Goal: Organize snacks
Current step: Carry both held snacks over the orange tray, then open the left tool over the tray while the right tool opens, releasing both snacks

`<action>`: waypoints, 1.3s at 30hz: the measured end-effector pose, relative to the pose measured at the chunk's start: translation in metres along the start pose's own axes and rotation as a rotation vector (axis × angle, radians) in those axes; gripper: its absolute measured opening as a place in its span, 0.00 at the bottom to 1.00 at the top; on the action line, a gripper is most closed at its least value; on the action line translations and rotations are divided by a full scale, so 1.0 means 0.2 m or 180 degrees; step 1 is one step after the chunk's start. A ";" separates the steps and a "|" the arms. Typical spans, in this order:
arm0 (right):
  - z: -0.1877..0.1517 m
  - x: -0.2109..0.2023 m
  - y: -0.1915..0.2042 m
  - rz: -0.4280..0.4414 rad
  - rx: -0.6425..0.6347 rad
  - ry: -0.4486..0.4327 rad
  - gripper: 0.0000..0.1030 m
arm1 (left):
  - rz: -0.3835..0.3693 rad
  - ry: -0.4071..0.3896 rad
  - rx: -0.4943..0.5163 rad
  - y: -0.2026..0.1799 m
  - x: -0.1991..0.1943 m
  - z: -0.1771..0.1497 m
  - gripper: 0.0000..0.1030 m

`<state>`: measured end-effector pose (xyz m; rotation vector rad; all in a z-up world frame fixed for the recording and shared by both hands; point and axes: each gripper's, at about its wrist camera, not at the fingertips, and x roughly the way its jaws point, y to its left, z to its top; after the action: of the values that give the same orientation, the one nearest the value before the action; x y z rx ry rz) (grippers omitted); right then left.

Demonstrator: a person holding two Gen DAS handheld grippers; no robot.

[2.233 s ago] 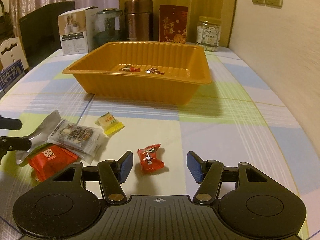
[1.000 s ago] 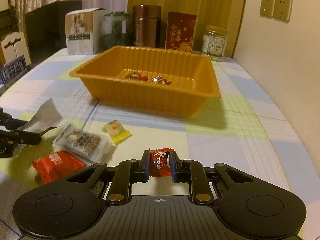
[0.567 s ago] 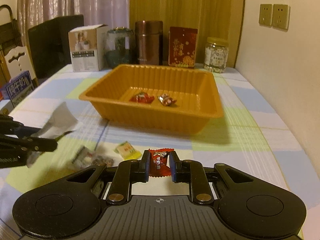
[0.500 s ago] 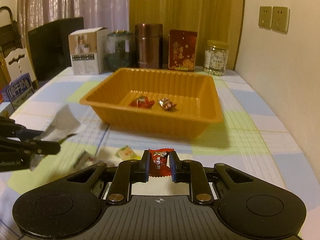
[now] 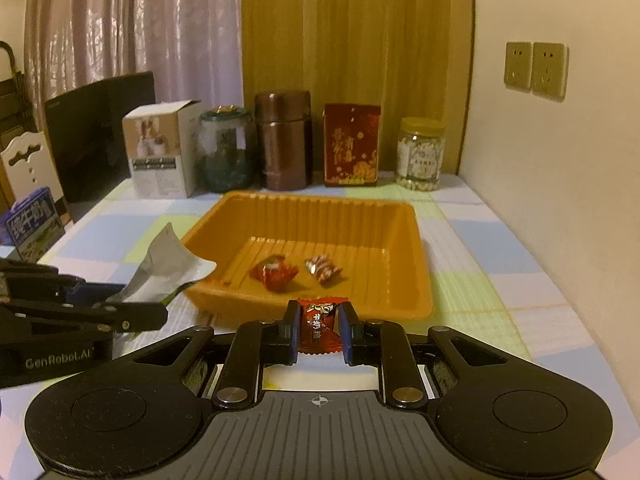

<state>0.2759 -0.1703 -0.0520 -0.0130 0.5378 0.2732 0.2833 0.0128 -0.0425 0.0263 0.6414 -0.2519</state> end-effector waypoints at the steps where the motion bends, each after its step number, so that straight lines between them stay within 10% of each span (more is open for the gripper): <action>1: 0.02 0.01 -0.01 -0.0007 0.0027 -0.0017 0.20 | -0.0008 -0.0015 -0.0006 0.00 0.00 0.01 0.24; 39: 0.21 0.49 -0.18 -0.0095 0.0586 0.0145 0.20 | 0.0141 -0.0194 -0.0190 0.16 0.45 0.25 0.33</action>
<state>0.3876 -0.1767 -0.0674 0.1513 0.6060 0.1938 0.3910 0.0175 -0.0574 -0.0245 0.5868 -0.1901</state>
